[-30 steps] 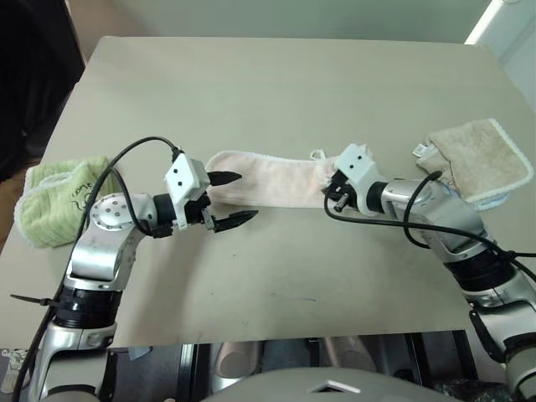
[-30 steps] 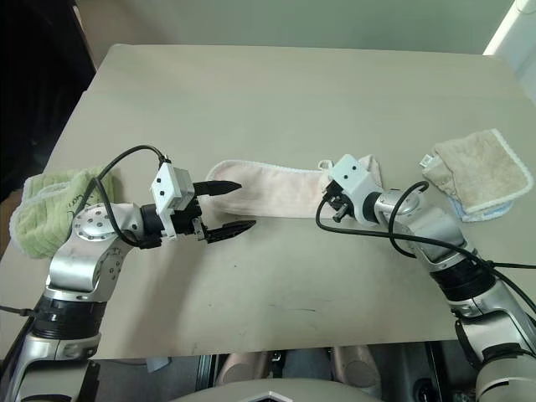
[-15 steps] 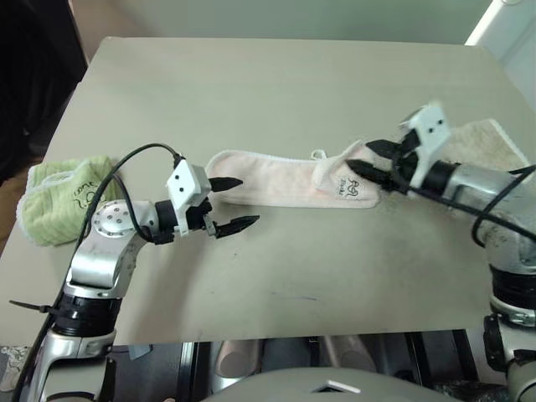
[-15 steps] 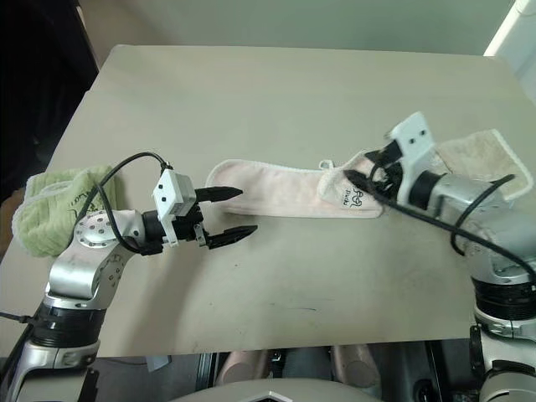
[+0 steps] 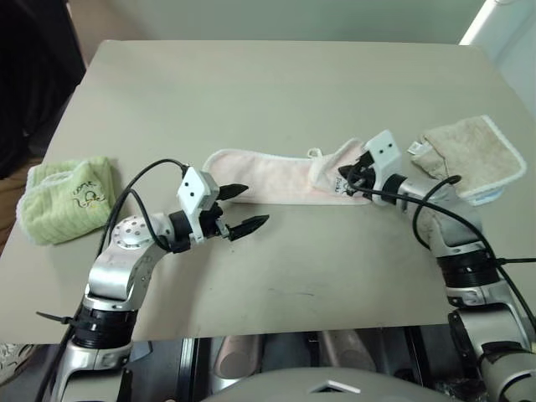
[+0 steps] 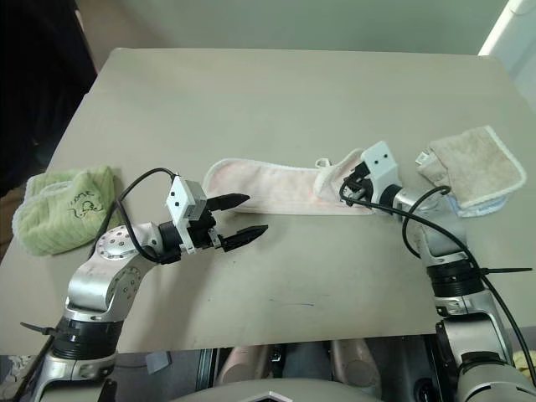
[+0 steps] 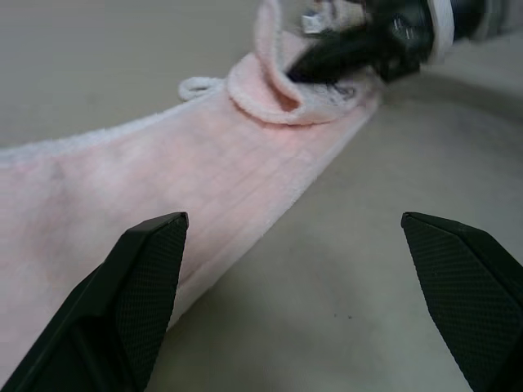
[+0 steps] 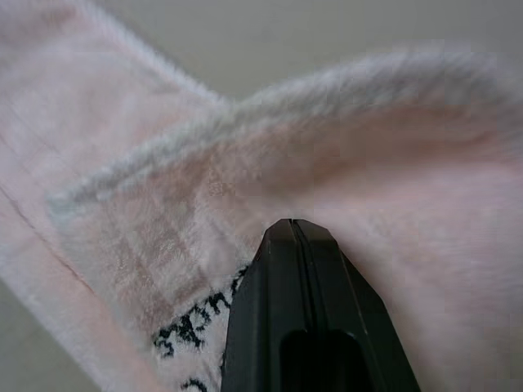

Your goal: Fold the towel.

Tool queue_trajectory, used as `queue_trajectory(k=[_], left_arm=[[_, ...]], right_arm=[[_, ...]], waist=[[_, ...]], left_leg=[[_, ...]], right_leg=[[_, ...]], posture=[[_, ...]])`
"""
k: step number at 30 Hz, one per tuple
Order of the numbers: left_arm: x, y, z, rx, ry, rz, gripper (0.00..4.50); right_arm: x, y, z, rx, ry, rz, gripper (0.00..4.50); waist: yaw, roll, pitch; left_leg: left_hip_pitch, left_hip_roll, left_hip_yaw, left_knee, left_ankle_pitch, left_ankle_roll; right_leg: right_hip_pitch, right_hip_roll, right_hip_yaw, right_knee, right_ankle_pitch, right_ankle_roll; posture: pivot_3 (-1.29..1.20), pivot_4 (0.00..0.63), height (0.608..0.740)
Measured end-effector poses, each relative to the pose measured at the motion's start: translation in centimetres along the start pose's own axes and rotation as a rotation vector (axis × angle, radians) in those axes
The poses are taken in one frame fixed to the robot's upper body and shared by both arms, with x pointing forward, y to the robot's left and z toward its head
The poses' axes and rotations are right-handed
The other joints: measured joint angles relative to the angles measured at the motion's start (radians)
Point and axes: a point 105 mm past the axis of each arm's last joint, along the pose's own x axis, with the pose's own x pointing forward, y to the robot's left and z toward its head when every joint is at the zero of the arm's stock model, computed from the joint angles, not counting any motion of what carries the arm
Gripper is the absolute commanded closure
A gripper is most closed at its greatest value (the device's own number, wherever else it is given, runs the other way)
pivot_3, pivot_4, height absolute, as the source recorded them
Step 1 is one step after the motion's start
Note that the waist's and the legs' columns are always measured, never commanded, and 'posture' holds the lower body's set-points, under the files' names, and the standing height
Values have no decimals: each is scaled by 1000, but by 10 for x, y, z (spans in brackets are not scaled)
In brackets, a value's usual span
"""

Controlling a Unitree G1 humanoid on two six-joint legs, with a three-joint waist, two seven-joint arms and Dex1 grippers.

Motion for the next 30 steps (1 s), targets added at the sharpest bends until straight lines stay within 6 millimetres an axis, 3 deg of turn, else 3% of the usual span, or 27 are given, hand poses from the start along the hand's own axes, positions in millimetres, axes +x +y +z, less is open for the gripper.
queue_trajectory(k=[8, 16, 25, 30], left_arm=[[-9, -3, -2, -251, -76, 220, 0], [-29, 26, -11, -586, -135, 539, 0], [-35, 30, -13, -682, -123, 595, 0], [-29, 64, -18, -949, -188, 721, 0]], right_arm=[[-5, 2, 3, -36, -51, 20, 4488], [-53, 11, 61, -167, -237, 155, 4488], [-58, 15, 63, -157, -238, 190, 4488], [-62, 7, 78, -178, -275, 153, 4488]], waist=[[1, 0, 0], [1, 0, 0], [1, -1, 1], [6, -1, 1]], left_leg=[[2, 0, 0, 1, 1, -1], [10, 0, 1, -1, 4, -4], [18, -1, 1, -7, 7, -6], [20, -2, 1, -14, 12, -7]], right_leg=[[4, 0, 0, -1, -2, -4], [13, 0, 1, -2, -4, -1], [17, 1, 2, -2, -7, 4], [17, 0, 3, -2, -6, 2]], posture=[[0, 150, 740], [0, 150, 740], [0, 150, 740], [0, 150, 740]])
